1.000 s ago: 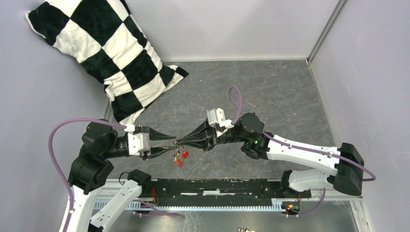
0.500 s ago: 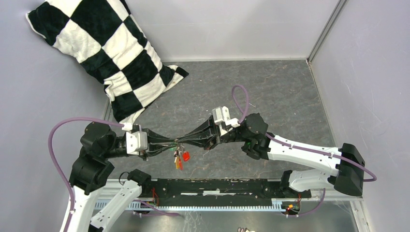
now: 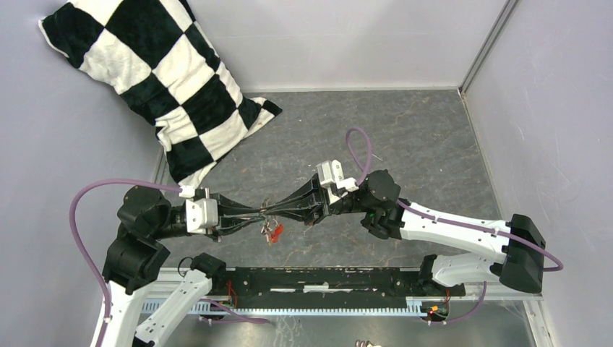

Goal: Put the keys on the keyring

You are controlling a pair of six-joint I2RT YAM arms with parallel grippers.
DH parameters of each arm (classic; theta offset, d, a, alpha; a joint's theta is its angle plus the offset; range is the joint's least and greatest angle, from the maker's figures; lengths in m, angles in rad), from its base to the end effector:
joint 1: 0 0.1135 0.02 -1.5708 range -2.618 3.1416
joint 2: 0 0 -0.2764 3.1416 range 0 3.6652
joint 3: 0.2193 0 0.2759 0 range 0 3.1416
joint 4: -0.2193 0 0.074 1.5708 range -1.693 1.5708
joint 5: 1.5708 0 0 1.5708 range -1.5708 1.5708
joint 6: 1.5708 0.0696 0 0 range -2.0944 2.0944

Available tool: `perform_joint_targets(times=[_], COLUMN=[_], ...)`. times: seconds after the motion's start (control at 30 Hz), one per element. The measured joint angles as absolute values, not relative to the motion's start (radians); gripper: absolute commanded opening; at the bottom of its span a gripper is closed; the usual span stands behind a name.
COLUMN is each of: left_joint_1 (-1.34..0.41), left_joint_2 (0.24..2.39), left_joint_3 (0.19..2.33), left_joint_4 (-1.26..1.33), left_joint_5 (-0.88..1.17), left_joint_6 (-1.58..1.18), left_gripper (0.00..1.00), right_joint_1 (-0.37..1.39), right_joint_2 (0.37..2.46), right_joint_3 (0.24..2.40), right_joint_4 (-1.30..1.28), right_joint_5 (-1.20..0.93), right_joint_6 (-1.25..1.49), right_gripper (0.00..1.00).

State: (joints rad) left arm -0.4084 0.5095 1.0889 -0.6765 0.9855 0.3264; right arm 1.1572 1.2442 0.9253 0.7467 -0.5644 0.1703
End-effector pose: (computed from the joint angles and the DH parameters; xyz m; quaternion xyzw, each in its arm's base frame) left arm 0.0532 -0.0862 0.4351 0.5310 0.4948 -0.3743 0.5772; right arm 0.0972 0.3141 0.4030 -0.4523 0.3466 0.6163 0.5435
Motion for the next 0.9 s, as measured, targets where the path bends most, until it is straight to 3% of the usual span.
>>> perform_joint_targets(times=[0.1, 0.33, 0.57, 0.67, 0.9], left_joint_1=[-0.408, -0.408, -0.408, -0.408, -0.408], left_joint_2=[0.509, 0.510, 0.517, 0.523, 0.541], left_joint_3=[1.088, 1.061, 1.058, 1.058, 1.059], left_joint_4=[-0.672, -0.628, -0.658, -0.697, -0.816], left_joint_5=[0.986, 0.986, 0.972, 0.962, 0.890], left_joint_6=[0.326, 0.253, 0.249, 0.284, 0.434], left_gripper=[0.24, 0.02, 0.02, 0.02, 0.02], right_joint_1=[1.160, 1.165, 1.167, 1.168, 1.170], right_joint_2=[1.244, 1.245, 1.236, 1.231, 1.301], right_joint_3=[0.925, 0.925, 0.944, 1.032, 1.439], right_joint_4=[0.746, 0.728, 0.619, 0.418, -0.120], right_joint_5=[-0.564, -0.564, -0.556, -0.539, -0.495], right_joint_6=[0.170, 0.159, 0.108, 0.026, -0.211], right_gripper=[0.01, 0.05, 0.39, 0.52, 0.52])
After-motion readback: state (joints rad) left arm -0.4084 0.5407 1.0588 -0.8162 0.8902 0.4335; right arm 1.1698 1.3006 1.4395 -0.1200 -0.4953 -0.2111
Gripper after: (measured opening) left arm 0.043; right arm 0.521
